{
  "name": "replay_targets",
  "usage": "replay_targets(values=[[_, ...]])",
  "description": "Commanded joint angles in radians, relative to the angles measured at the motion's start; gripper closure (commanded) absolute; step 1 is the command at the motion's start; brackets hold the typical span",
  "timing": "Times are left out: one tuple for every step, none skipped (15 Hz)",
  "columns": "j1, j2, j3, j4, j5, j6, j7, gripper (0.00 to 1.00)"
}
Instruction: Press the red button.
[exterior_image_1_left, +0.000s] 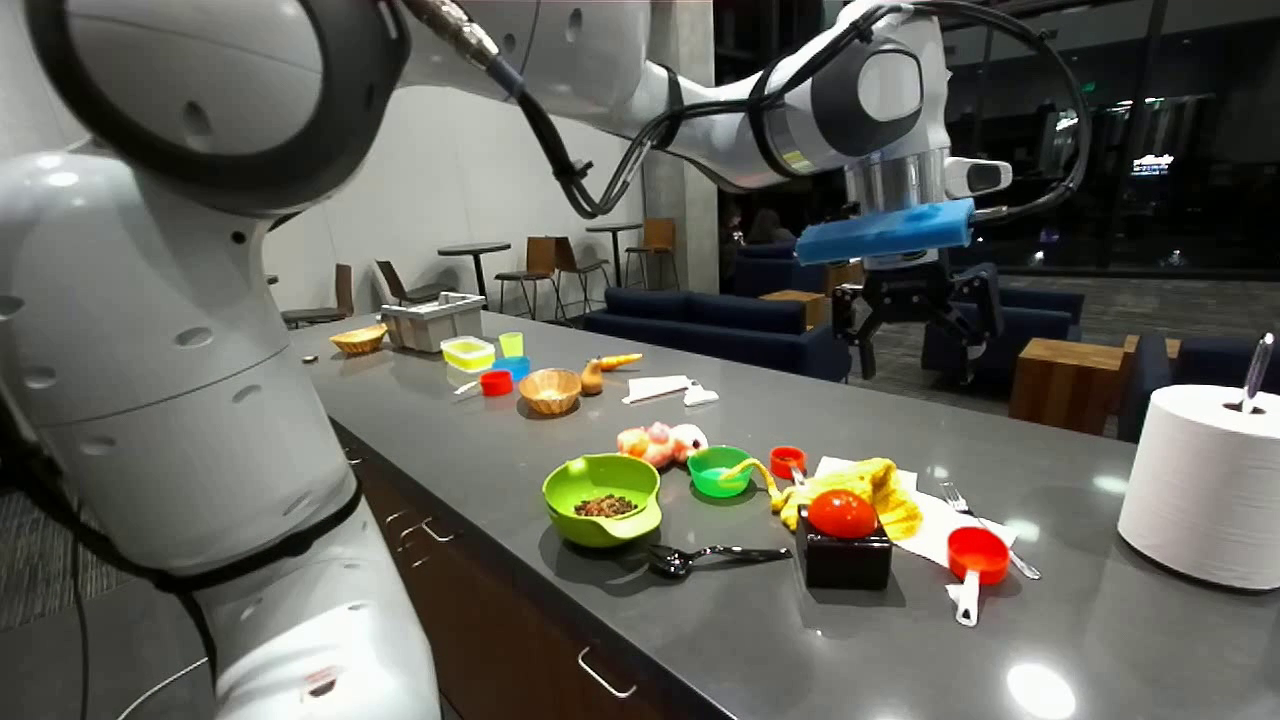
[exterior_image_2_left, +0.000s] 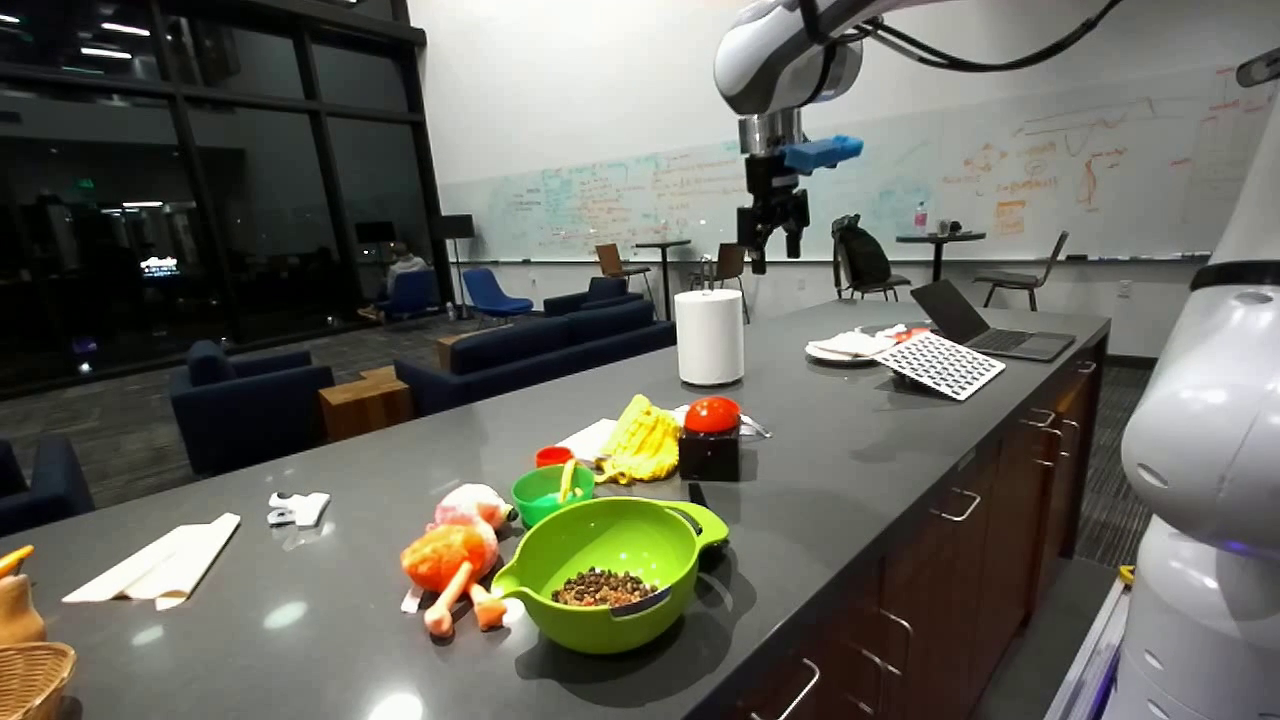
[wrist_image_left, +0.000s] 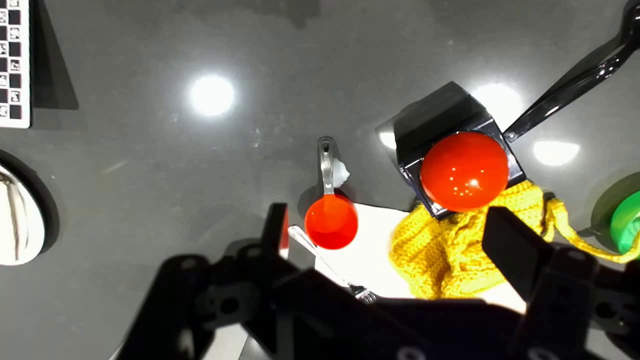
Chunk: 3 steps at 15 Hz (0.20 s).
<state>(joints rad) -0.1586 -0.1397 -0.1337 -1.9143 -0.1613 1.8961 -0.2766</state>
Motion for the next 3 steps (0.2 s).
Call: replay_targets(values=[[0.012,-0.028,-0.010,-0.022,-0.001,-0.011,0.001,0.00],[0.013,-0.052,-0.011,-0.043,-0.002,-0.019,0.002,0.00],[0.014,-0.069,-0.011,-0.059,-0.002,-0.021,0.002,0.00]])
